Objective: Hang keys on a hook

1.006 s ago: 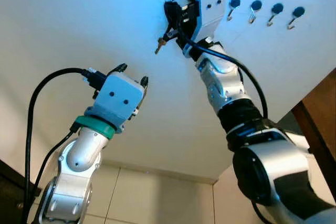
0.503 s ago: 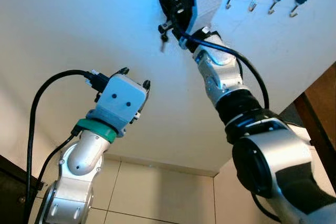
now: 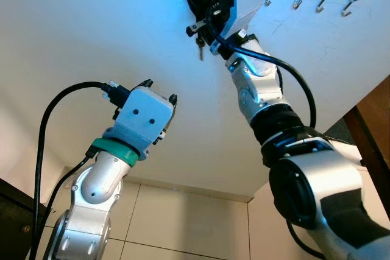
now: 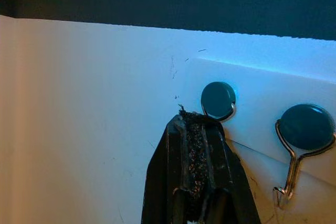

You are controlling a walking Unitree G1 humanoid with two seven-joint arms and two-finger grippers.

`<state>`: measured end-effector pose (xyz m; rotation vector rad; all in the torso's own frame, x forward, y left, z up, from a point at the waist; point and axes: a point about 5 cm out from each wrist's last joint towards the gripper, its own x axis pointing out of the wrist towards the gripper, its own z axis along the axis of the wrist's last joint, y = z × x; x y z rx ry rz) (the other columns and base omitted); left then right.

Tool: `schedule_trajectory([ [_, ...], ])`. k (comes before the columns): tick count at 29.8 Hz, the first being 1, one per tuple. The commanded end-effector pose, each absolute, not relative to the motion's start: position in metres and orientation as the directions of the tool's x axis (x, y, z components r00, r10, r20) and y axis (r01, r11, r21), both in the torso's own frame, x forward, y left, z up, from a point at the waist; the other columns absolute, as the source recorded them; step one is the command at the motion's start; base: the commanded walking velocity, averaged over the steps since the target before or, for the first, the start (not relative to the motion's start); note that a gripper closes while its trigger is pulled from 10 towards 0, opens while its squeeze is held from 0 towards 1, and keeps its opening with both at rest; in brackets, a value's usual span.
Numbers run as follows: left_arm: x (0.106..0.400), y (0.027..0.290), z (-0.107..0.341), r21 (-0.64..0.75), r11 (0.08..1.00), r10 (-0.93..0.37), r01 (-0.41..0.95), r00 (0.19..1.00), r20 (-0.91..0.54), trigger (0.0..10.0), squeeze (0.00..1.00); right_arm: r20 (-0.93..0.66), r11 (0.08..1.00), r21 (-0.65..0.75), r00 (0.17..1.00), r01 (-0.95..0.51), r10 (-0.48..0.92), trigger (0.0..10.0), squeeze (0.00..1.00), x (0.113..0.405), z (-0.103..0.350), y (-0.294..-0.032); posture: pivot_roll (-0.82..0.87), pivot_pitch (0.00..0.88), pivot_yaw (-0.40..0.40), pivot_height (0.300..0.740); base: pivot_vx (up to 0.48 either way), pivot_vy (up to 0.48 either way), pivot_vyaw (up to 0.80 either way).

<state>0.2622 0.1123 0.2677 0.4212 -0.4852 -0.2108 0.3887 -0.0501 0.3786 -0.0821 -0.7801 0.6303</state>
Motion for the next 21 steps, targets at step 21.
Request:
schedule_trajectory([
  [21,0.266,0.104,0.266,0.434,0.893,-0.314,0.119,0.855,0.414,10.0,0.00,0.666,0.807,-0.337,0.483,-0.485,0.569,10.0,0.00,0.383,0.363,-0.072,0.16,0.161,0.018,0.740,0.000,0.000,0.00],
])
